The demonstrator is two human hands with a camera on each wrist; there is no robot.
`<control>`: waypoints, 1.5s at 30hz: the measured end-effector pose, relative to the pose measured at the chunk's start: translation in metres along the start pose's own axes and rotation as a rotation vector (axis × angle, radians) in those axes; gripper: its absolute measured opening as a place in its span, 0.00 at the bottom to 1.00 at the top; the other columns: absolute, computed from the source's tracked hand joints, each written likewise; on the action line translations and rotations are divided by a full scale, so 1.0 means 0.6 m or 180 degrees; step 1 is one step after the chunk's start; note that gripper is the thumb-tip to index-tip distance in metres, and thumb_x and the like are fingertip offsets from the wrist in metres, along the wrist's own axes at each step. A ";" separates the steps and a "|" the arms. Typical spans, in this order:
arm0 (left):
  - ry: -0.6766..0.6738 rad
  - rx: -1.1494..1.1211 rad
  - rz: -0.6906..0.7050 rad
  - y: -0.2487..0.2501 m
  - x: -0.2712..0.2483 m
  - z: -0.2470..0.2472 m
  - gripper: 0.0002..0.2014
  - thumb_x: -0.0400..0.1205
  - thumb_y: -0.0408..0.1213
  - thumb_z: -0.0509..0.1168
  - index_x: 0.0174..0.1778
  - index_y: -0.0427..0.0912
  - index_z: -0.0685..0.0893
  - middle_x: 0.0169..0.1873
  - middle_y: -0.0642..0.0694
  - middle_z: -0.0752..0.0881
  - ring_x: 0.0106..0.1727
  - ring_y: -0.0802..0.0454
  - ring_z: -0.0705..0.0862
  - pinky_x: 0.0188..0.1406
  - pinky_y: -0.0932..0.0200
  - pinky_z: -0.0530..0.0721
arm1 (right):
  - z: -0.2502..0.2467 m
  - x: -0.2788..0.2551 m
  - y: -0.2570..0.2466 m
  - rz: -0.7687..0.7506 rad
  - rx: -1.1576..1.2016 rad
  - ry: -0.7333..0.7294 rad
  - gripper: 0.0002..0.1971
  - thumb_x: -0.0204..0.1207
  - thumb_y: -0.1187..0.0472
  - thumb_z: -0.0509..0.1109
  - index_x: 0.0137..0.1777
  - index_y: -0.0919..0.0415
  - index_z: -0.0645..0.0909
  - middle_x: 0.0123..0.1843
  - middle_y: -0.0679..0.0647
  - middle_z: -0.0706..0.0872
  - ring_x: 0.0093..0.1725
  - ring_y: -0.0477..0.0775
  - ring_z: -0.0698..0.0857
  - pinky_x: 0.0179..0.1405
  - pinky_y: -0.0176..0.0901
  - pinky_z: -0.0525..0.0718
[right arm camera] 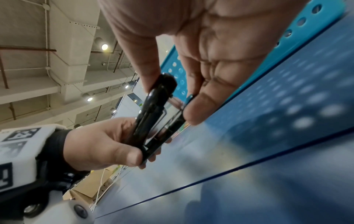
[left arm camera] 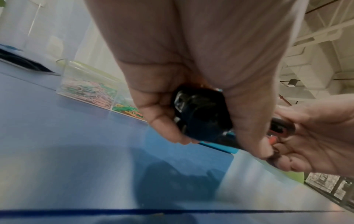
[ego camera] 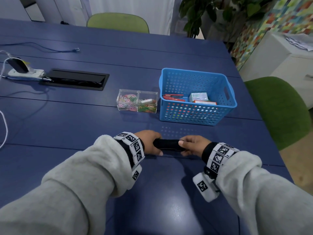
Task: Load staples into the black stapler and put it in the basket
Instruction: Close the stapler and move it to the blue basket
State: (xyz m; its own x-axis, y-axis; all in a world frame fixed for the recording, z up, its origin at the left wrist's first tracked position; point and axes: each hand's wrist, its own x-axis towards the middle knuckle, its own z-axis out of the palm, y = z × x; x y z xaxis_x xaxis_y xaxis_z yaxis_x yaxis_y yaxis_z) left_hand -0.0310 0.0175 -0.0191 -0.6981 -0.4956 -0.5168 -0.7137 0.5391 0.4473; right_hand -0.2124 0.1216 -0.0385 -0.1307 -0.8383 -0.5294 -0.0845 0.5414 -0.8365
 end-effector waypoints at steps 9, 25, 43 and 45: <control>-0.0104 -0.0341 0.0052 0.002 -0.018 -0.006 0.22 0.76 0.56 0.66 0.58 0.45 0.83 0.53 0.41 0.88 0.56 0.44 0.85 0.63 0.48 0.81 | 0.006 -0.027 -0.011 -0.0150 -0.0808 -0.0028 0.04 0.77 0.63 0.66 0.49 0.55 0.79 0.45 0.58 0.84 0.40 0.48 0.85 0.46 0.37 0.87; -0.0252 -0.0273 0.0110 0.027 -0.033 -0.045 0.19 0.77 0.57 0.64 0.46 0.43 0.84 0.25 0.51 0.81 0.29 0.57 0.77 0.34 0.65 0.74 | 0.044 -0.075 -0.118 -0.0421 -0.4025 -0.0189 0.18 0.69 0.51 0.73 0.56 0.56 0.78 0.56 0.58 0.86 0.58 0.60 0.82 0.54 0.47 0.79; 0.1083 -0.1798 0.0423 0.028 -0.094 -0.162 0.13 0.68 0.60 0.62 0.40 0.57 0.82 0.34 0.54 0.83 0.36 0.55 0.81 0.40 0.58 0.79 | -0.052 -0.135 -0.252 -0.0916 -0.3940 0.0720 0.09 0.64 0.50 0.75 0.41 0.51 0.81 0.39 0.53 0.85 0.45 0.56 0.83 0.41 0.40 0.75; 0.1249 -0.1888 0.0267 -0.001 -0.117 -0.173 0.19 0.64 0.62 0.62 0.42 0.53 0.82 0.34 0.51 0.82 0.34 0.55 0.80 0.35 0.60 0.76 | -0.074 -0.139 -0.285 -0.0957 -0.3994 0.0856 0.10 0.64 0.50 0.75 0.39 0.50 0.77 0.37 0.51 0.83 0.43 0.55 0.82 0.41 0.40 0.74</control>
State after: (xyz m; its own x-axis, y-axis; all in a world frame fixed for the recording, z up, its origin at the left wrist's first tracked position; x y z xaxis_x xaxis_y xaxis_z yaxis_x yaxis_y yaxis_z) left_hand 0.0124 -0.0185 0.0925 -0.6414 -0.7372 -0.2126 -0.4896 0.1800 0.8532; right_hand -0.2308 0.1019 0.1550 -0.1247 -0.9756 -0.1807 -0.9786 0.1510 -0.1396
